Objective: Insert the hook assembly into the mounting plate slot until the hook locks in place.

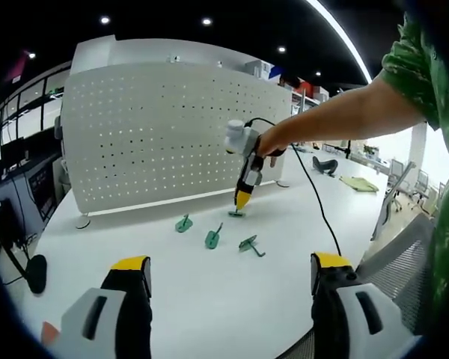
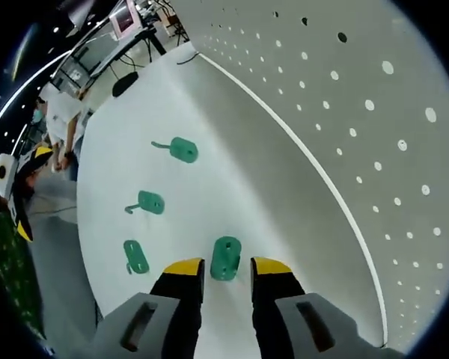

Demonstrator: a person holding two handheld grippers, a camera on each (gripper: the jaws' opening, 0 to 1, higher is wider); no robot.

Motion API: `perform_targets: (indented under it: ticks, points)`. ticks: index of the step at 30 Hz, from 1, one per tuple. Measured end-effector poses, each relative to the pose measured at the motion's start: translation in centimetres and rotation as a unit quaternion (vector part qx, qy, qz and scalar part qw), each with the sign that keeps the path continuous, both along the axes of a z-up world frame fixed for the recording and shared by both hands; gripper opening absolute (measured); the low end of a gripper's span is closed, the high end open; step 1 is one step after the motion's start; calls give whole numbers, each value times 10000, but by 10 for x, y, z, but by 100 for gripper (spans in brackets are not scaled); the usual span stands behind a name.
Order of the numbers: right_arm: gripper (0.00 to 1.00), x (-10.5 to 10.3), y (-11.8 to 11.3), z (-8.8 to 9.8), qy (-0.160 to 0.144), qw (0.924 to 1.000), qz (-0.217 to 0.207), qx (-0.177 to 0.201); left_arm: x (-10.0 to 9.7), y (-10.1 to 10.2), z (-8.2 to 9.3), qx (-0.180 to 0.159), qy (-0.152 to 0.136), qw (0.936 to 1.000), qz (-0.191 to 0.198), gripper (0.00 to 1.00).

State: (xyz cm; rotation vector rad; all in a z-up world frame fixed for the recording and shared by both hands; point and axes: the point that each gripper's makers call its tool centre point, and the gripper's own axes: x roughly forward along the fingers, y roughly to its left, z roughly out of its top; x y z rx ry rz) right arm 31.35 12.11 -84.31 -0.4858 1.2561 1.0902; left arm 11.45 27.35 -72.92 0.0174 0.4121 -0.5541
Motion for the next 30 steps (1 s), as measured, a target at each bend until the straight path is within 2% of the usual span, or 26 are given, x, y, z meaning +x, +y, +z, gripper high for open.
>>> perform_targets:
  ticks: [8, 30]
  points:
    - [18, 0, -2, -5, 66, 9999, 39, -98, 0, 0, 0, -6, 7, 10000, 8, 90]
    - [11, -1, -1, -12, 144, 9995, 54, -262, 0, 2, 0, -52, 17, 10000, 19, 89]
